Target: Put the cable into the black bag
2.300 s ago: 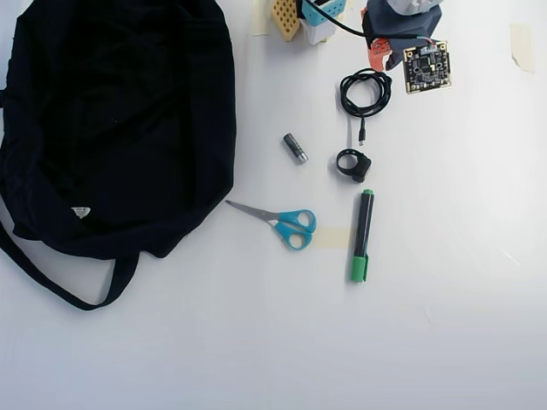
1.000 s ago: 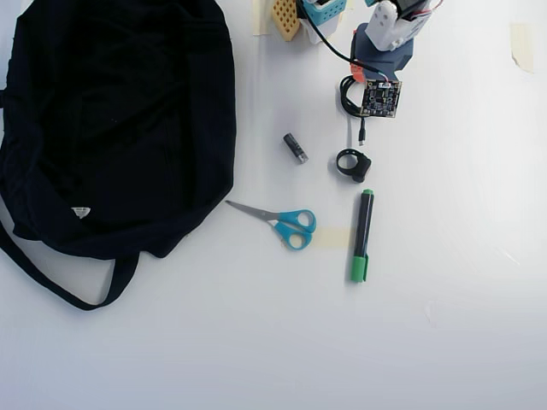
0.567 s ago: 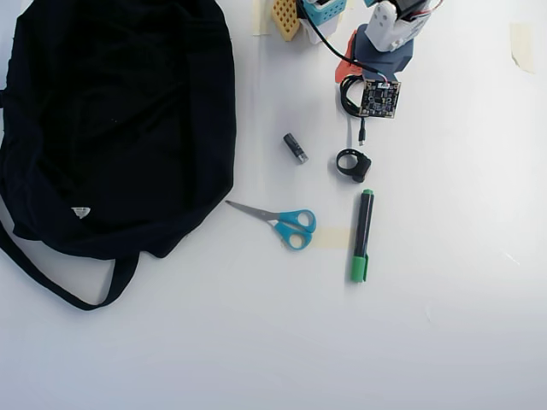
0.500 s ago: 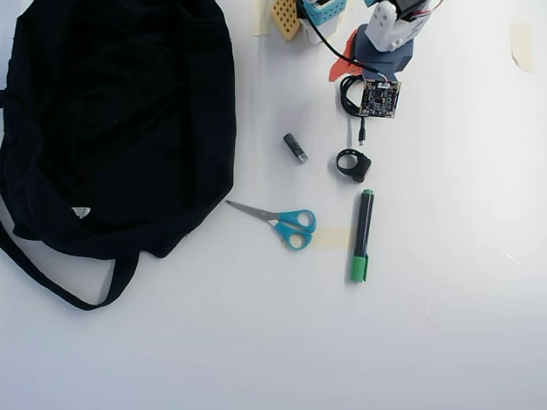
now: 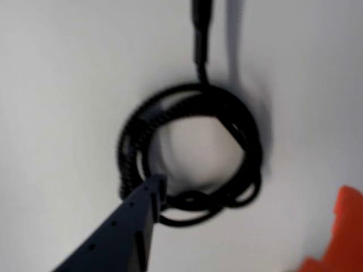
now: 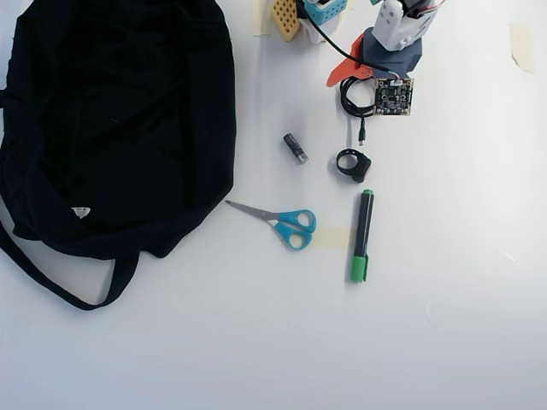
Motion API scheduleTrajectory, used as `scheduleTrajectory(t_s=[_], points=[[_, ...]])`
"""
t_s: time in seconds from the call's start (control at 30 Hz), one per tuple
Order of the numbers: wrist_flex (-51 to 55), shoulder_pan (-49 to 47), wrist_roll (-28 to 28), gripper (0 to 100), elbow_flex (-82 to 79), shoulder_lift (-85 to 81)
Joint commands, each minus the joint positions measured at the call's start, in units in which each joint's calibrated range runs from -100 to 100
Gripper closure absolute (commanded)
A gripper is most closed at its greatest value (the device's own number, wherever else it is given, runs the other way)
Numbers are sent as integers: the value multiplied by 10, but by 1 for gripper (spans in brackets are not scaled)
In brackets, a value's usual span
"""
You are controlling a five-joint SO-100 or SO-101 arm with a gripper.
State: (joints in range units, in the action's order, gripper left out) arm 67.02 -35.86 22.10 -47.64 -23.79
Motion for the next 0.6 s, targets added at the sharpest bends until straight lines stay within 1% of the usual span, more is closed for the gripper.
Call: scheduleTrajectory(t_s=[0.0,0.43,0.57], points=[[-20,-7,-2,62,2,-3],[-25,-30,2,62,-26,-3],[-62,-24,2,62,-46,-3]])
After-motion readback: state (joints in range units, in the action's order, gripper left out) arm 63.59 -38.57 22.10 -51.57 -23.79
